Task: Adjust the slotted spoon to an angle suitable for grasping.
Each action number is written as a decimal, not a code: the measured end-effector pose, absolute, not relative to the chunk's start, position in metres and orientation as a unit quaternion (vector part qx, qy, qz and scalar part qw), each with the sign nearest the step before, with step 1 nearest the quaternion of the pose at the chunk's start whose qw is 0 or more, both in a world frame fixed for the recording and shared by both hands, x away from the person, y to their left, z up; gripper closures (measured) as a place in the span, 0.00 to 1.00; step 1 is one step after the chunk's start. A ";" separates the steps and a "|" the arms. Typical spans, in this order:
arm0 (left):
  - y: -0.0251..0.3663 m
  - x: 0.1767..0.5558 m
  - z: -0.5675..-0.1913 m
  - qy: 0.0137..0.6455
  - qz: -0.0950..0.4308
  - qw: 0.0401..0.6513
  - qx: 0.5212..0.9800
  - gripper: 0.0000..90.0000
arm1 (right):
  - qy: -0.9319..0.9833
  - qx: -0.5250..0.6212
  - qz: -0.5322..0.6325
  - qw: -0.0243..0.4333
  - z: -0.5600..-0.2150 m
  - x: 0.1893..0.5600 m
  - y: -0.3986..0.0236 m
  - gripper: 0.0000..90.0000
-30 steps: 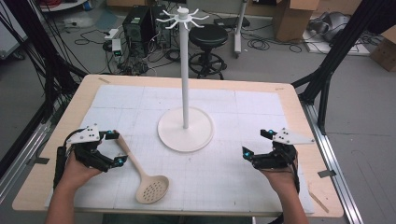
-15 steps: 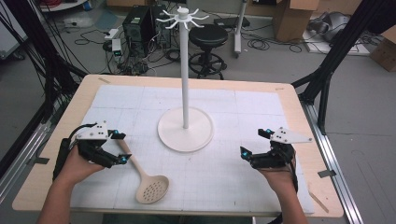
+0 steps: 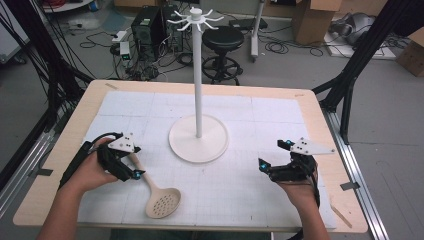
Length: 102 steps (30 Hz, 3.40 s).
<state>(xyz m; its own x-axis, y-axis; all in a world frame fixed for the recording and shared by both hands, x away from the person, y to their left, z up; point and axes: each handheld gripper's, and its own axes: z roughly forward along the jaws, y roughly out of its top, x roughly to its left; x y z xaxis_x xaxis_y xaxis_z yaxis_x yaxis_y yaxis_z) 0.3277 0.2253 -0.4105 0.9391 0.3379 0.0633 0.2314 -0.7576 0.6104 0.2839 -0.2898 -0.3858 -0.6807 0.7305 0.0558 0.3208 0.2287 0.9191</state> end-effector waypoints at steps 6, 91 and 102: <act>0.217 0.331 -0.429 0.124 0.050 0.287 0.949 0.18 | 0.763 0.345 0.509 0.196 -0.389 0.284 -0.289 0.01; 0.229 0.314 -0.409 0.063 0.041 0.290 0.954 0.55 | 0.773 0.343 0.499 0.189 -0.396 0.284 -0.293 0.01; 0.219 0.312 -0.422 0.040 0.028 0.252 0.966 0.77 | 0.770 0.344 0.502 0.190 -0.394 0.284 -0.292 0.01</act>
